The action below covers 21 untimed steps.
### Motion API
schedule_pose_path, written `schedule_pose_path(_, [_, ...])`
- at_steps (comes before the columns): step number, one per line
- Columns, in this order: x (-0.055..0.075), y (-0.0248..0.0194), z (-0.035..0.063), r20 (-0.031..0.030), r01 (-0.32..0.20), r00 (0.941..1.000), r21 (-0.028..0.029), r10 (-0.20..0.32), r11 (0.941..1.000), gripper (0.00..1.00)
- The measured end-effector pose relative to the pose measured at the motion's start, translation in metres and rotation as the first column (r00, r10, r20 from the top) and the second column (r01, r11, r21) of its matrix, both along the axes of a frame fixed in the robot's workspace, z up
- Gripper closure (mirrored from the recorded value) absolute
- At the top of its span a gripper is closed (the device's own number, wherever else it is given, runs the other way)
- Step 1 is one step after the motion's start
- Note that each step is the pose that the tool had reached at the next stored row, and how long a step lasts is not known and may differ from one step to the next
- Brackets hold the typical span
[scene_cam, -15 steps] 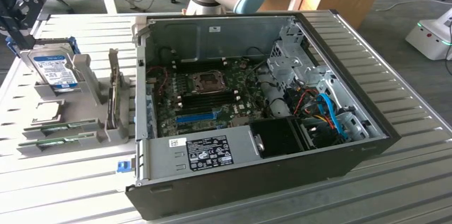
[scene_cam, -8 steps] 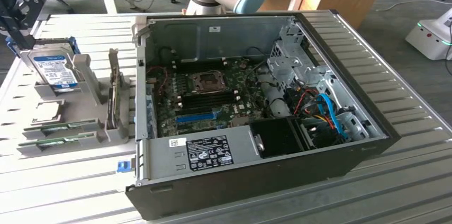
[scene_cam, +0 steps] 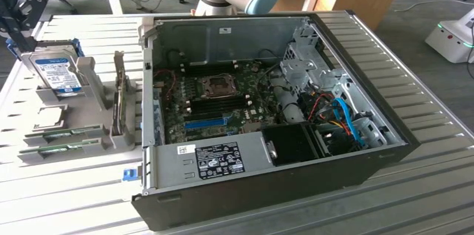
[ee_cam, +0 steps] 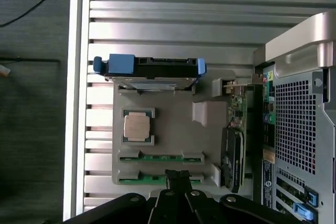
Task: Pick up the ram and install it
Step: 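Pick up the ram and move it above insertion slot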
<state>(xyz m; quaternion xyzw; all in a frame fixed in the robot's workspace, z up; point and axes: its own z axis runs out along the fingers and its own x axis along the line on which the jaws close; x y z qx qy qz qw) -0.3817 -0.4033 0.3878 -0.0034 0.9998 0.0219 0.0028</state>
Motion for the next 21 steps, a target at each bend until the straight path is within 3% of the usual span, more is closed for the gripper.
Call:
schedule_pose_path(11, [0.0000, 0.0000, 0.0001, -0.0001, -0.108, 0.9942, -0.0001, 0.108, 0.9942, 0.89])
schedule_pose_path(21, [0.0000, 0.0000, 0.0000, 0.0000, -0.210, 0.9777, -0.0001, 0.210, 0.9777, 0.89])
